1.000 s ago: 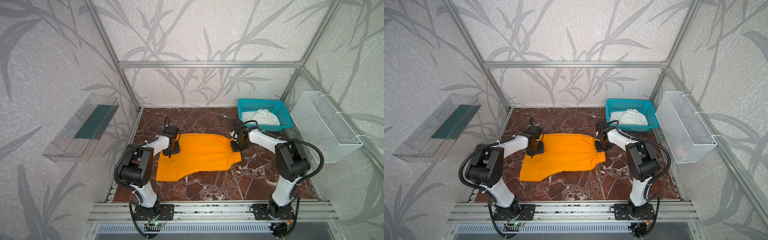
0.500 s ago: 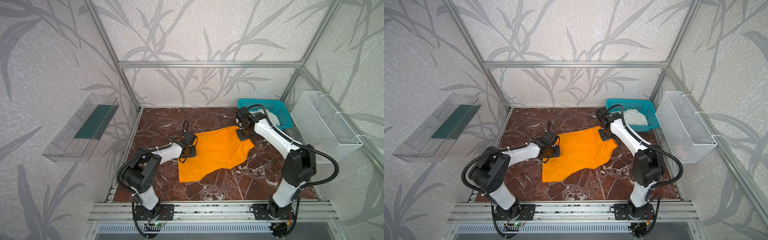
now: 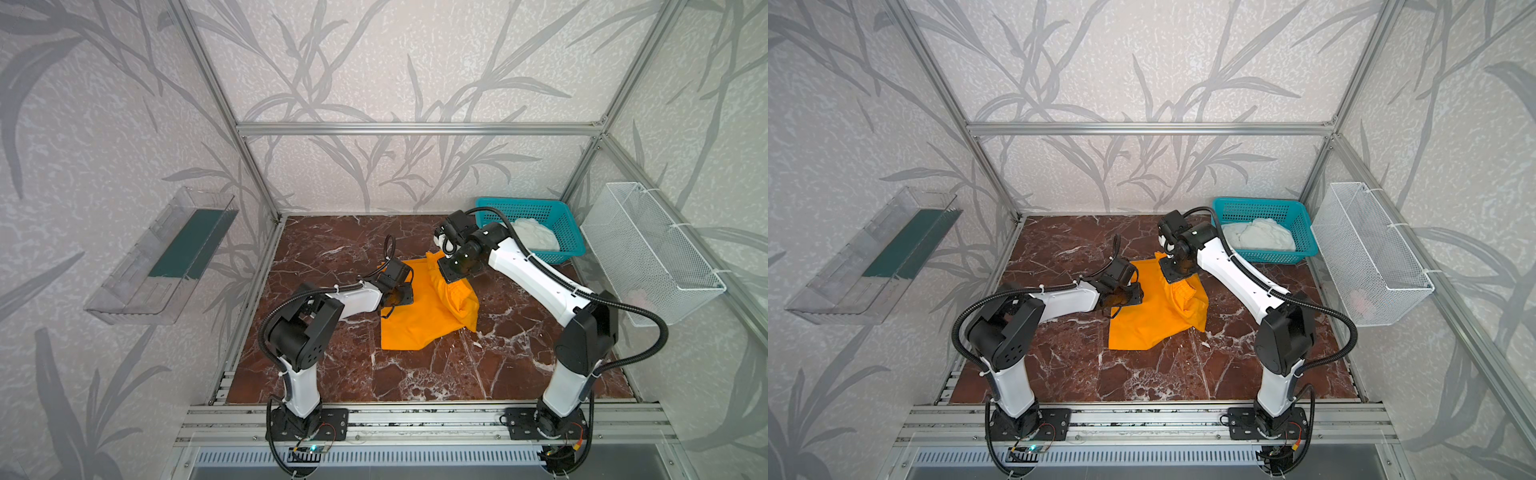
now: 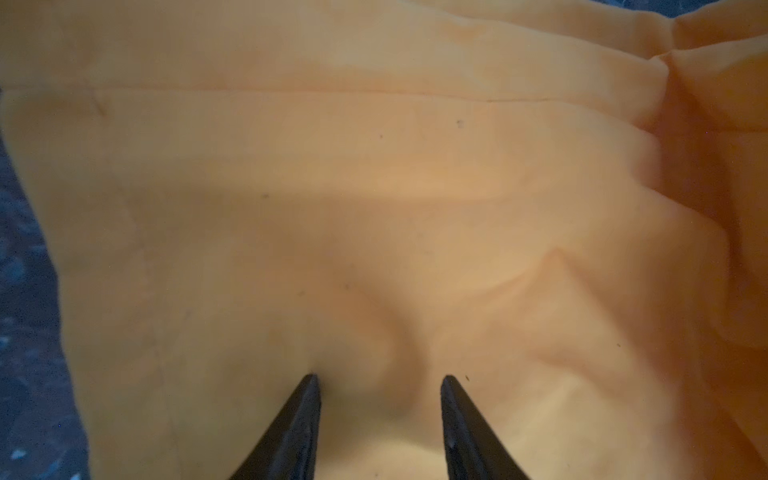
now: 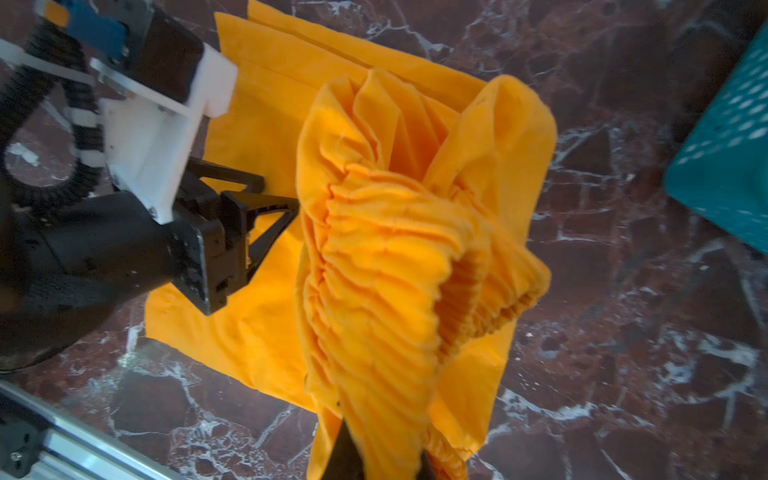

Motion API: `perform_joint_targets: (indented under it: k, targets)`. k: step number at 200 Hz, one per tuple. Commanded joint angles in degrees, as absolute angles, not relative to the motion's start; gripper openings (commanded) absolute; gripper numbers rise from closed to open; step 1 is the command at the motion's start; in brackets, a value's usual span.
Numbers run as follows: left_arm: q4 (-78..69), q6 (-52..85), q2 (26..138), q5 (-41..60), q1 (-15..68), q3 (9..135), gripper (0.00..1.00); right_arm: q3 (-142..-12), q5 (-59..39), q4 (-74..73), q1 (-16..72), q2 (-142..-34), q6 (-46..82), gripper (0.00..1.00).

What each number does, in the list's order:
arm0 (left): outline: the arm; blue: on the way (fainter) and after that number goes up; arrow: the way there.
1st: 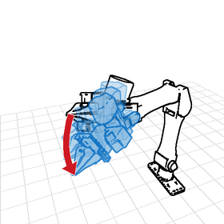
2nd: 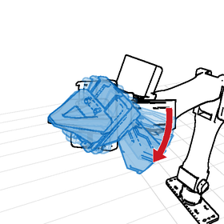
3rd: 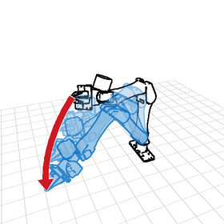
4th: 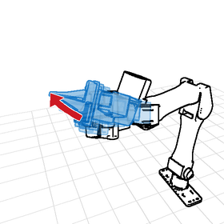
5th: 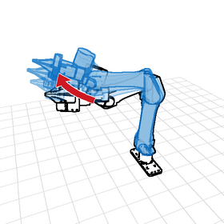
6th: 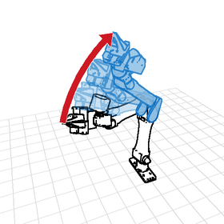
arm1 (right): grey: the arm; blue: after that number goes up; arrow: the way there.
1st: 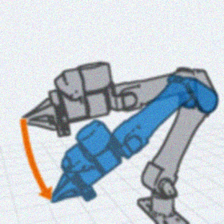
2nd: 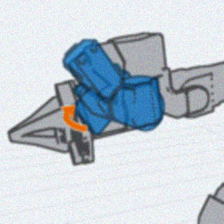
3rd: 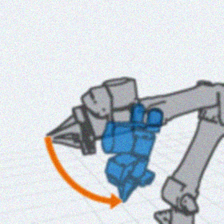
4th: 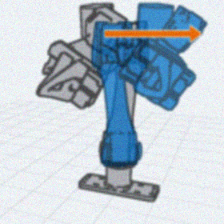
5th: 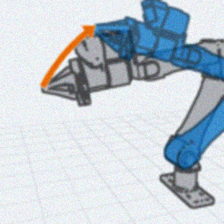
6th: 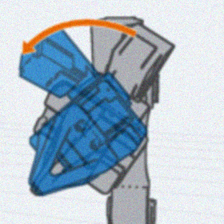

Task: Fold and stack the mixed laundry pile
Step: 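Fold the cuffs with the right gripper over toward the left gripper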

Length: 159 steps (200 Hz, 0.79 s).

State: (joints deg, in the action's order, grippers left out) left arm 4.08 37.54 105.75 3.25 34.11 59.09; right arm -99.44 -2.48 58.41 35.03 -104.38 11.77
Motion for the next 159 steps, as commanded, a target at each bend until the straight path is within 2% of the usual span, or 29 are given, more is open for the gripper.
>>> perform_joint_targets:
  k: [1,64,112,137,159]
  targets:
    - [9.6,38.7,103.8,4.3,33.9,55.9,0.47,-100.5,-6.3,55.6,36.0,-106.5,15.7,0.00]
    - [23.1,38.7,93.3,1.2,29.8,55.2,0.45,-99.5,-1.6,55.3,38.0,-110.1,17.4,0.00]
    - [17.5,37.4,92.7,4.6,26.5,48.7,0.34,-102.1,-1.2,55.0,40.3,-113.7,19.0,0.00]
    - [15.0,35.8,93.6,5.9,25.3,47.4,0.32,-106.9,1.7,58.1,43.0,-117.9,19.2,0.09]
    - [14.2,35.3,93.9,7.0,24.5,47.2,0.29,-107.6,-5.0,56.2,43.9,-119.3,19.4,0.24]
